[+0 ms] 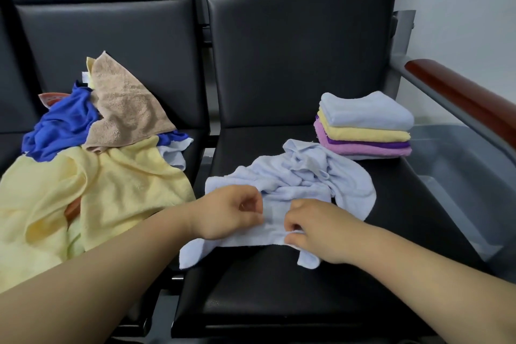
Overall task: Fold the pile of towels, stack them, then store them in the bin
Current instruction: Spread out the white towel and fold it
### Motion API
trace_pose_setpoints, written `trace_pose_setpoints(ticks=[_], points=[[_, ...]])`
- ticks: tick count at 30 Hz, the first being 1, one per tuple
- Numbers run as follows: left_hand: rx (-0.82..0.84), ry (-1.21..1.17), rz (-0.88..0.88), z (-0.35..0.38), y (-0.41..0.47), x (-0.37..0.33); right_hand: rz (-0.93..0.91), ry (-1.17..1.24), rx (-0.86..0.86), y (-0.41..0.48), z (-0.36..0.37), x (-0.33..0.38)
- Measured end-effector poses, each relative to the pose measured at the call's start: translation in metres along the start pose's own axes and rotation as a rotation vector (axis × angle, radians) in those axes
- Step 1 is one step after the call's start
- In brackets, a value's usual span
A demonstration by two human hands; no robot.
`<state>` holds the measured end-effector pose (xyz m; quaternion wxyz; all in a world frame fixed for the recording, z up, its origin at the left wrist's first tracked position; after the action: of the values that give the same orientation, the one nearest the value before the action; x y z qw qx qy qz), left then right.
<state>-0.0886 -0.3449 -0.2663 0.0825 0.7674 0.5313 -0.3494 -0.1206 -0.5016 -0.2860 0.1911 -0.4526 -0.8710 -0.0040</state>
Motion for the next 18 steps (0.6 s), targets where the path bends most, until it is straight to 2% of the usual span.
trace_pose_setpoints(ticks=[2,4,7,9,12,14,16,18], points=[[0.098,0.098,-0.016,0.011,-0.004,0.001,0.050,0.079,-0.003,-0.003,-0.008,-0.009],[0.104,0.204,-0.033,0.016,-0.005,0.002,0.107,0.212,-0.051,-0.006,-0.018,-0.018],[0.012,0.417,-0.003,0.019,0.001,-0.002,0.191,0.451,-0.156,-0.008,-0.030,-0.031],[-0.055,0.435,-0.002,0.011,0.004,-0.004,0.274,0.620,-0.223,-0.009,-0.031,-0.040],[-0.084,0.299,-0.031,-0.005,0.009,0.000,0.407,1.016,-0.318,-0.010,-0.027,-0.050],[-0.043,0.119,-0.066,-0.011,0.009,0.002,0.473,1.260,-0.366,-0.011,-0.026,-0.052],[0.025,-0.121,-0.083,-0.013,0.011,0.000,0.474,1.375,-0.402,-0.010,-0.028,-0.055],[0.065,-0.327,-0.092,-0.015,0.009,-0.004,0.444,1.384,-0.423,-0.009,-0.033,-0.052]])
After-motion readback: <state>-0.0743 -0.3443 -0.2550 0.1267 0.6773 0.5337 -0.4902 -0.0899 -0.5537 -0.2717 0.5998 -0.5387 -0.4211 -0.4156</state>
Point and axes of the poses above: each hand's wrist, its own y-axis towards the middle knuckle, its own z-axis out of the palm, x = y × z, the point moved 8 cm from there along y, towards the middle knuckle, and after that the axes turned 9 degrees about -z, right-handed, at the moved point
